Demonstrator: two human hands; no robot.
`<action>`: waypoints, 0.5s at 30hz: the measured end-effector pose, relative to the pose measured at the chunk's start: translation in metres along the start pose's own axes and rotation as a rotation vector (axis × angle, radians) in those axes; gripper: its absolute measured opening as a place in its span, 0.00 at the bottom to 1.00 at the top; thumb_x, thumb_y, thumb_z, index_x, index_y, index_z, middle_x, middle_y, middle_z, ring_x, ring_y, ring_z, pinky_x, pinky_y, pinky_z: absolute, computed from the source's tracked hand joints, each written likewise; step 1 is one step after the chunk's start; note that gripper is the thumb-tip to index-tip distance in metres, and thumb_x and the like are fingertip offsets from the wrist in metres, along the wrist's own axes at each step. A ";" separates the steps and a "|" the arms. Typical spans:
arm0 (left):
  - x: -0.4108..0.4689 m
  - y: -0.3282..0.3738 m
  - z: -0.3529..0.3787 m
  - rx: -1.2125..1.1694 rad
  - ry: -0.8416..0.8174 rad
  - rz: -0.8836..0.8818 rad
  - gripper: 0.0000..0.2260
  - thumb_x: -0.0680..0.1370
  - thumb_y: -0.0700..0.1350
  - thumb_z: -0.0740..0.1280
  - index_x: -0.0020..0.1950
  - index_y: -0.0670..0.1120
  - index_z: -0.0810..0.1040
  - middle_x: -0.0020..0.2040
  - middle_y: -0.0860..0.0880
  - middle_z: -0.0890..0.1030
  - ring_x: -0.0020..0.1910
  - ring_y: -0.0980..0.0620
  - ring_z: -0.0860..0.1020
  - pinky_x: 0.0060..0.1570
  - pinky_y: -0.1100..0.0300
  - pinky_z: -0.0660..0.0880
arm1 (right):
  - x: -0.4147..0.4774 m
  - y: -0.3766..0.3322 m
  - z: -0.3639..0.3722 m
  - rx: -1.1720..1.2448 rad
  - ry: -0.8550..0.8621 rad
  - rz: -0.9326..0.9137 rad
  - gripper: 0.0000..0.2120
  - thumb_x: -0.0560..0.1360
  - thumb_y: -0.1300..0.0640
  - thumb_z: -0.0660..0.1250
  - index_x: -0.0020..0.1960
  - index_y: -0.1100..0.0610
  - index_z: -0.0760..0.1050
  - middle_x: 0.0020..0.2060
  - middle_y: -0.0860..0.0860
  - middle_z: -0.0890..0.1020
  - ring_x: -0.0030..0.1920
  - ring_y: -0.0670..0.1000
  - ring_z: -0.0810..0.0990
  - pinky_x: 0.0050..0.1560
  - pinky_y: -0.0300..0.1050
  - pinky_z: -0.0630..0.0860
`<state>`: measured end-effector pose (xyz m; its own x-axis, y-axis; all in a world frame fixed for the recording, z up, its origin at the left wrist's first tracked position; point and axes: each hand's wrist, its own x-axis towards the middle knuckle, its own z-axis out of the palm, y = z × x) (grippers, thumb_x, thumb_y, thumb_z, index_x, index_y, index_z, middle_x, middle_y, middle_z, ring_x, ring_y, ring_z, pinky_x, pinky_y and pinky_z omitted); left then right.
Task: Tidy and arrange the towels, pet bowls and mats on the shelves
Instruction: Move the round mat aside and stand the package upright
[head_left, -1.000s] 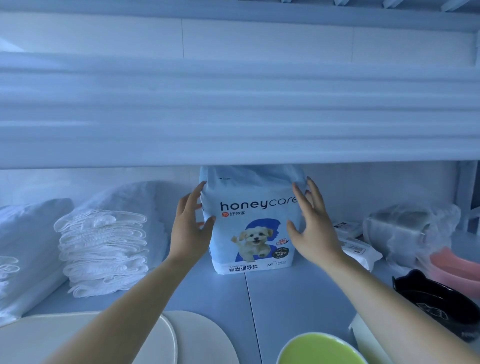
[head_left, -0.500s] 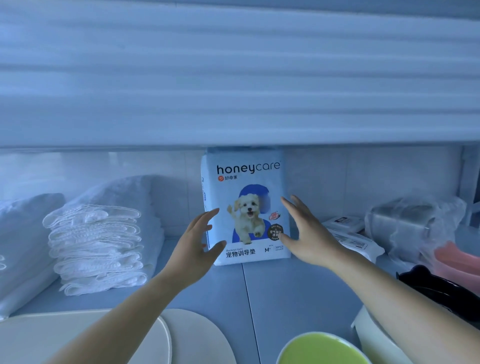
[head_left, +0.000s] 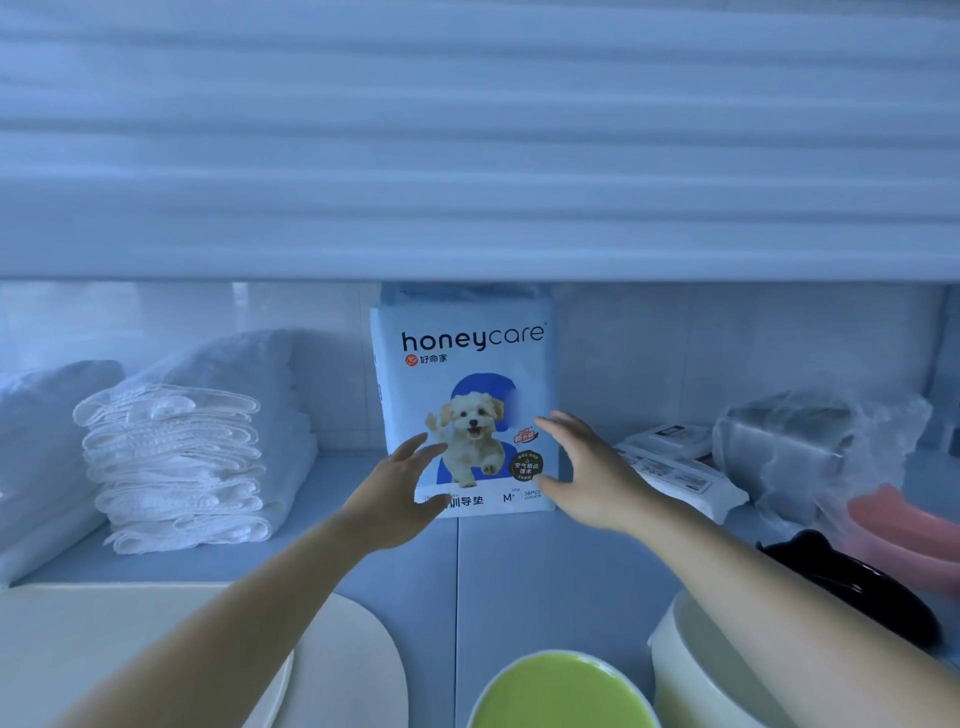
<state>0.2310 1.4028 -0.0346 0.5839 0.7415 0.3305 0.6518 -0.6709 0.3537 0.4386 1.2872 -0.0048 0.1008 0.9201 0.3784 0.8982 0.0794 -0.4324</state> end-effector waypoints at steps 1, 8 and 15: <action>-0.002 0.000 0.002 -0.009 -0.003 -0.016 0.27 0.78 0.53 0.62 0.75 0.56 0.56 0.77 0.56 0.51 0.71 0.50 0.63 0.65 0.57 0.64 | -0.003 0.002 0.000 0.012 -0.014 -0.008 0.28 0.77 0.54 0.62 0.74 0.49 0.55 0.74 0.42 0.53 0.73 0.43 0.55 0.60 0.33 0.58; -0.042 0.022 0.020 -0.201 -0.045 -0.052 0.19 0.76 0.53 0.65 0.67 0.58 0.68 0.68 0.60 0.67 0.66 0.59 0.67 0.61 0.64 0.66 | -0.034 0.030 -0.006 0.069 -0.090 -0.023 0.29 0.76 0.52 0.65 0.73 0.46 0.57 0.73 0.42 0.56 0.71 0.44 0.61 0.68 0.41 0.63; -0.094 0.075 0.020 -0.455 -0.143 -0.067 0.13 0.75 0.51 0.68 0.57 0.64 0.74 0.62 0.64 0.72 0.61 0.64 0.72 0.59 0.64 0.70 | -0.080 0.036 -0.012 0.080 -0.249 -0.149 0.24 0.75 0.53 0.66 0.69 0.46 0.65 0.64 0.37 0.64 0.62 0.39 0.68 0.60 0.33 0.64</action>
<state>0.2346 1.2833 -0.0572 0.6292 0.7557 0.1819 0.4309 -0.5339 0.7276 0.4678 1.2118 -0.0412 -0.1467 0.9611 0.2342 0.8576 0.2415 -0.4540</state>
